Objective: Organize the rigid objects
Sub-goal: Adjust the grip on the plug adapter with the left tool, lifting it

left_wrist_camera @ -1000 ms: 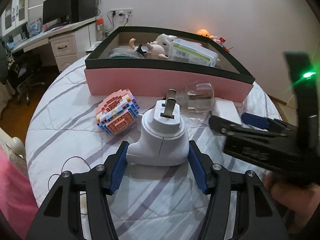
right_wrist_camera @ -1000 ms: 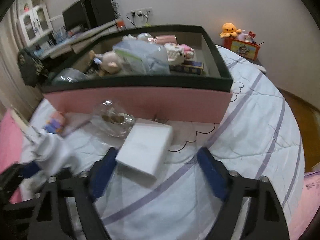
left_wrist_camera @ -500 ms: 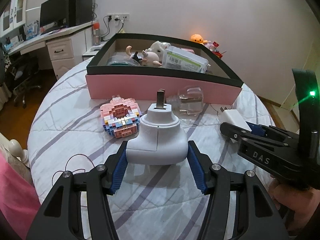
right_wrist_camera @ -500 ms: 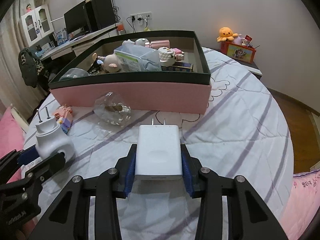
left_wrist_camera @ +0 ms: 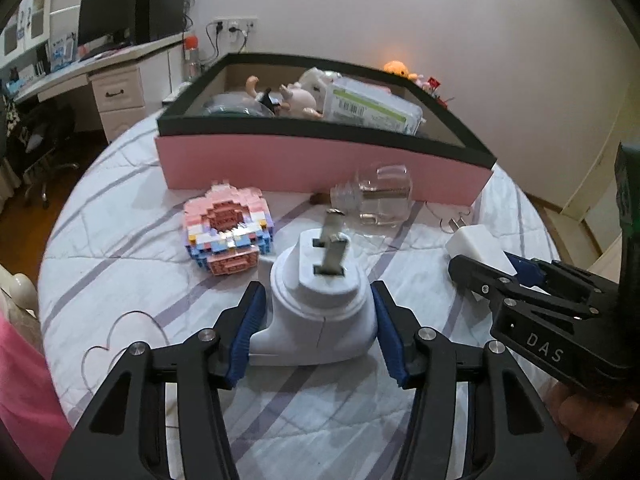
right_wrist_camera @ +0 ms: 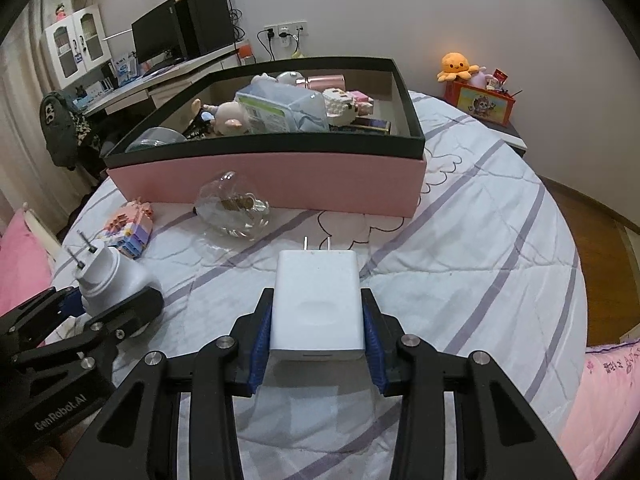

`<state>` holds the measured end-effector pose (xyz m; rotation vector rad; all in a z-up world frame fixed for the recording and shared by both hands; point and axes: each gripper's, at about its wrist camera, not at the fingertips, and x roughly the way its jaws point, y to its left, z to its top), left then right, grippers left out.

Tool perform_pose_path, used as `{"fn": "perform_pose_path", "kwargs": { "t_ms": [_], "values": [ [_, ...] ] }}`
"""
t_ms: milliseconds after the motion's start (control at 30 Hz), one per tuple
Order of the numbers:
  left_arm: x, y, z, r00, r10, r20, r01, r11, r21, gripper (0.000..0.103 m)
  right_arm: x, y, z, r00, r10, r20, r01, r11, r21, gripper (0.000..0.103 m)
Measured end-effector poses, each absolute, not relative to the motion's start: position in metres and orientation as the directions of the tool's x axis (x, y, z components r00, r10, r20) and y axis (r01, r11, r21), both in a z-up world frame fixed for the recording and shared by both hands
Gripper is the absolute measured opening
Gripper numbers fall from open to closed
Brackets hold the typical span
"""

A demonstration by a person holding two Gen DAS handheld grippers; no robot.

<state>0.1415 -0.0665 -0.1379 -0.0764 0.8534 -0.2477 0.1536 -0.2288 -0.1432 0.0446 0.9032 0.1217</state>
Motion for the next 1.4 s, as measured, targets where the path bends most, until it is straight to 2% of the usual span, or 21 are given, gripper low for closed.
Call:
{"fn": "perform_pose_path", "kwargs": {
  "t_ms": [267, 333, 367, 533, 567, 600, 667, 700, 733, 900, 1033, 1267, 1300, 1333, 1367, 1400],
  "values": [
    [0.127, -0.057, -0.109, 0.678, -0.249, -0.691, 0.196, 0.968, -0.156, 0.053, 0.146, -0.228, -0.123, 0.639, 0.158, -0.753, -0.111, 0.987, 0.113, 0.041],
    [0.128, -0.055, -0.103, 0.676, -0.261, -0.689, 0.204, 0.965, -0.166, 0.015, 0.145, -0.227, -0.117, 0.648, 0.162, -0.744, -0.119, 0.987, 0.111, 0.041],
    [0.129, -0.054, -0.102, 0.675, -0.265, -0.688, 0.207, 0.964, -0.168, 0.0, 0.144, -0.227, -0.113, 0.652, 0.169, -0.739, -0.124, 0.985, 0.116, 0.041],
    [0.134, -0.059, -0.105, 0.667, -0.257, -0.699, 0.229, 0.964, -0.136, 0.0, 0.145, -0.224, -0.107, 0.659, 0.173, -0.732, -0.131, 0.985, 0.115, 0.041],
    [0.132, -0.06, -0.105, 0.675, -0.245, -0.696, 0.227, 0.966, -0.121, 0.001, 0.145, -0.223, -0.107, 0.657, 0.174, -0.734, -0.132, 0.985, 0.115, 0.041],
    [0.131, -0.059, -0.104, 0.673, -0.255, -0.694, 0.234, 0.964, -0.127, 0.008, 0.145, -0.223, -0.109, 0.653, 0.175, -0.737, -0.132, 0.984, 0.116, 0.041],
    [0.126, -0.056, -0.104, 0.671, -0.282, -0.686, 0.239, 0.958, -0.16, 0.046, 0.145, -0.222, -0.112, 0.645, 0.176, -0.744, -0.133, 0.984, 0.118, 0.041],
    [0.122, -0.056, -0.103, 0.682, -0.274, -0.679, 0.23, 0.961, -0.157, 0.085, 0.145, -0.222, -0.114, 0.641, 0.177, -0.747, -0.134, 0.984, 0.118, 0.041],
    [0.116, -0.056, -0.103, 0.701, -0.26, -0.664, 0.222, 0.965, -0.143, 0.103, 0.145, -0.222, -0.116, 0.639, 0.177, -0.749, -0.133, 0.984, 0.119, 0.041],
    [0.106, -0.071, -0.115, 0.678, -0.265, -0.686, 0.259, 0.959, -0.115, 0.103, 0.145, -0.222, -0.12, 0.631, 0.177, -0.756, -0.13, 0.984, 0.122, 0.041],
    [0.115, -0.077, -0.13, 0.638, -0.292, -0.712, 0.265, 0.952, -0.154, 0.1, 0.144, -0.225, -0.123, 0.628, 0.171, -0.759, -0.121, 0.985, 0.122, 0.041],
    [0.115, -0.098, -0.127, 0.634, -0.34, -0.694, 0.33, 0.931, -0.155, 0.1, 0.141, -0.241, -0.122, 0.638, 0.141, -0.757, -0.081, 0.99, 0.116, 0.041],
    [0.118, -0.099, -0.128, 0.63, -0.347, -0.695, 0.329, 0.93, -0.165, 0.093, 0.141, -0.244, -0.122, 0.64, 0.135, -0.756, -0.072, 0.991, 0.117, 0.041],
    [0.122, -0.099, -0.131, 0.617, -0.358, -0.7, 0.328, 0.926, -0.185, 0.078, 0.141, -0.246, -0.122, 0.641, 0.133, -0.756, -0.067, 0.991, 0.117, 0.041],
    [0.128, -0.1, -0.136, 0.586, -0.39, -0.71, 0.337, 0.914, -0.225, 0.07, 0.141, -0.248, -0.121, 0.641, 0.131, -0.756, -0.063, 0.991, 0.119, 0.041],
    [0.132, -0.103, -0.139, 0.564, -0.411, -0.716, 0.343, 0.906, -0.25, 0.056, 0.141, -0.251, -0.121, 0.641, 0.128, -0.757, -0.059, 0.991, 0.118, 0.041]
  ]
}}
